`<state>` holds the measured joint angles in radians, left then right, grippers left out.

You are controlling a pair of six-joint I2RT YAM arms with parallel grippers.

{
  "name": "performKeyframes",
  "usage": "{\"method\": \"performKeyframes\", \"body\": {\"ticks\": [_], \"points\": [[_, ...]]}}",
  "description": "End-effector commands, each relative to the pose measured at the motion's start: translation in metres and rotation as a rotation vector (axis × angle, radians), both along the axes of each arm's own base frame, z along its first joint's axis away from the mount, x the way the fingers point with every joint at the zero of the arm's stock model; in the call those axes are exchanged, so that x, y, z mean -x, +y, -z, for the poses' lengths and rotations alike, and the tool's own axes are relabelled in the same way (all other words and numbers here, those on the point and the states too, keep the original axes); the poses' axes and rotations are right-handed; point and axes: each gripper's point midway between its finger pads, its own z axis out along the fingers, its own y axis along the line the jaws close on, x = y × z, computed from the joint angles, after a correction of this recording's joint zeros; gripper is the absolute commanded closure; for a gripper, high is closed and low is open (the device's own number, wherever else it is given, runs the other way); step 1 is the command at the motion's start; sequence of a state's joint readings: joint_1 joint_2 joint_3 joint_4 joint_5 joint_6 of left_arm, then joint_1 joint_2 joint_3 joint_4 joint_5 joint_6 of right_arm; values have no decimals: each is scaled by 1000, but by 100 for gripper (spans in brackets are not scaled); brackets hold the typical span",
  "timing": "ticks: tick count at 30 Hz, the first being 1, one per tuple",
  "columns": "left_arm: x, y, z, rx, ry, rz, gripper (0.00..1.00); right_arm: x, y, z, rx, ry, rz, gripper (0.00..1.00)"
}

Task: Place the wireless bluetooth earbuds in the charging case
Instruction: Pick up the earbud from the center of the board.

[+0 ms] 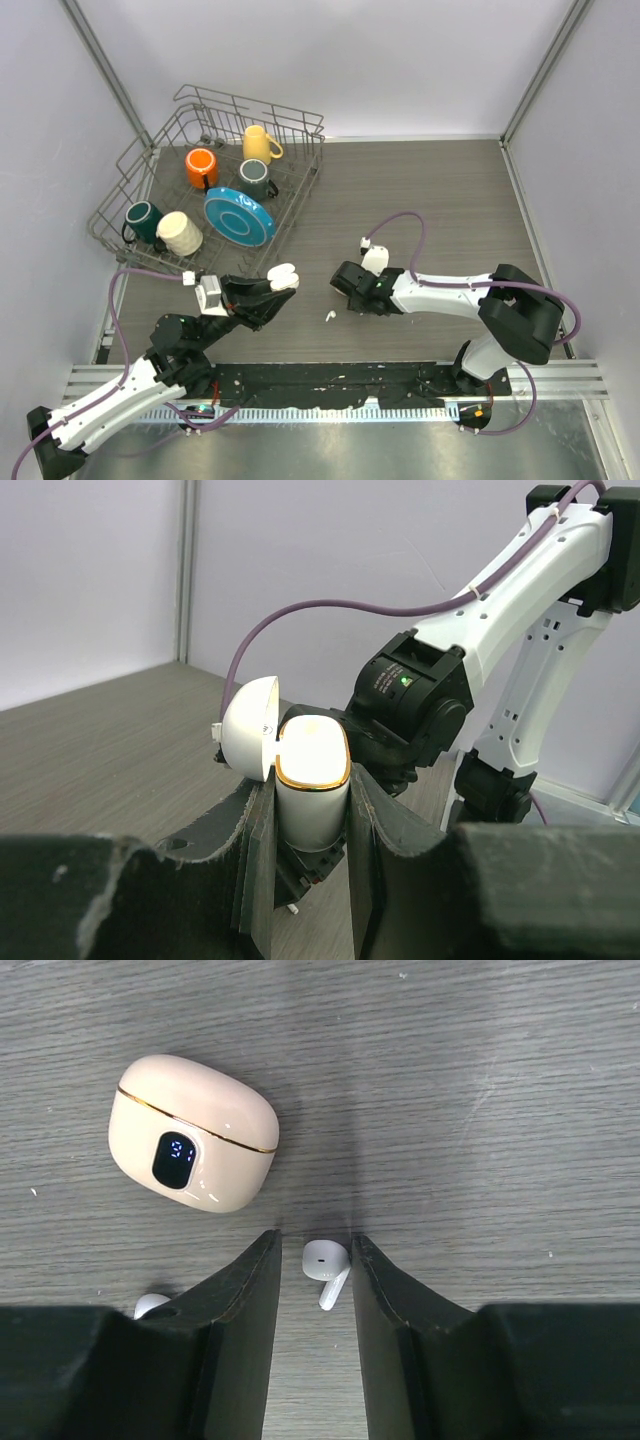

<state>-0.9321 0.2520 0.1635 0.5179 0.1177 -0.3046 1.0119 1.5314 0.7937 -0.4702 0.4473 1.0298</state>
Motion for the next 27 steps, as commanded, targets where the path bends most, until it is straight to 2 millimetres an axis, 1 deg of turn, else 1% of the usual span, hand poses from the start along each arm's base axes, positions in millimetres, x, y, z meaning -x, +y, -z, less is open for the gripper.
{"method": "performKeyframes", "body": {"ticks": [1,7,13,18,27], "points": [[1,5,-19,45,-32,-14,100,0,-1,3,-14,2,5,62],[1,5,-18,47,-28,-14,100,3,-5,3,-18,2,-4,63],[-1,3,-18,47,-21,-12,100,5,1,0,-34,11,-48,63],[-1,1,-16,45,-13,-7,100,8,-2,4,-20,25,-56,65],[-1,2,-16,48,-10,-8,100,8,-4,3,-19,22,-53,67]]}}
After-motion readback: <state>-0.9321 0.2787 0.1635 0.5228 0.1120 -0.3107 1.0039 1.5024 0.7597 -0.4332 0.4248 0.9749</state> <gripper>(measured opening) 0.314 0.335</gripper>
